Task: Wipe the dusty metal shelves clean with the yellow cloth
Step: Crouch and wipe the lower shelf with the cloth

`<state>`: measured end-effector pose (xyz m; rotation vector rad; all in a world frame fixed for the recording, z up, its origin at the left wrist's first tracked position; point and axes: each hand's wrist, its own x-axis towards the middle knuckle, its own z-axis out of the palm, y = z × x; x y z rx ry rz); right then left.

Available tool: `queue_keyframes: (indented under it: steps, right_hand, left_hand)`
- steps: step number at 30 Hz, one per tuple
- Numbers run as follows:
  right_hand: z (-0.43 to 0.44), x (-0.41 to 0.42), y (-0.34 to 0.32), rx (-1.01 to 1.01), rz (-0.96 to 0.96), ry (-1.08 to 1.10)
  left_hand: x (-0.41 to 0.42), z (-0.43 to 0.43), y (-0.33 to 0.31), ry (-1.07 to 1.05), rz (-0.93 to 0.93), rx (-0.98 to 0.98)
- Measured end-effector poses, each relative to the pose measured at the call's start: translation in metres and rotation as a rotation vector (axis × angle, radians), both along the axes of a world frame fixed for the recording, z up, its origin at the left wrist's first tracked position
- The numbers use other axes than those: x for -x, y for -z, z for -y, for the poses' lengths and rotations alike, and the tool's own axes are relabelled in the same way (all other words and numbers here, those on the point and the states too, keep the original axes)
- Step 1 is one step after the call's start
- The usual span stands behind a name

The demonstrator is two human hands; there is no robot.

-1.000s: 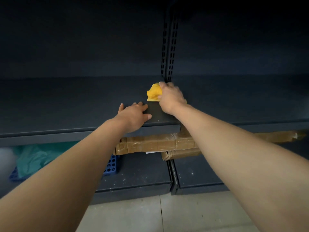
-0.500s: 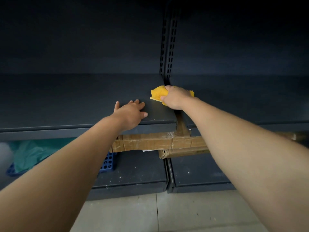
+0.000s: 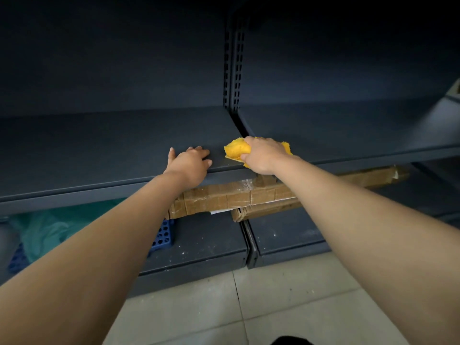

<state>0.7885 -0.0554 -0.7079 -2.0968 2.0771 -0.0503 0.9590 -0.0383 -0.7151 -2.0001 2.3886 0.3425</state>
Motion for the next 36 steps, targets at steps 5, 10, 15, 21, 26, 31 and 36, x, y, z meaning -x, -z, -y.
queue_keyframes:
  steps: [5,10,15,21,26,31,36]
  right_hand:
    - [-0.016,-0.026,0.000,0.016,0.003,0.006]
    - [-0.032,-0.095,0.006,0.064,0.077,-0.202]
    - [-0.044,-0.138,0.009,0.122,0.099,-0.412]
    - [-0.057,-0.114,-0.009,0.249,0.049,-0.447]
    - [-0.064,-0.087,-0.017,0.390,0.131,-0.359]
    - [-0.070,-0.070,-0.025,0.459,0.153,-0.342]
    - [-0.079,-0.063,-0.044,0.467,0.224,-0.353]
  left_hand:
    - [-0.031,-0.010,0.001,-0.077,-0.216,0.029]
    - [-0.058,-0.023,0.006,-0.151,-0.300,0.130]
    - [-0.089,-0.036,-0.002,-0.239,-0.323,0.272]
    - [-0.093,-0.050,-0.012,-0.137,-0.459,0.407]
    - [-0.077,-0.058,-0.025,0.061,-0.586,0.416]
    - [-0.053,-0.059,-0.039,0.203,-0.506,0.408]
    - [-0.047,-0.058,-0.047,0.232,-0.342,0.441]
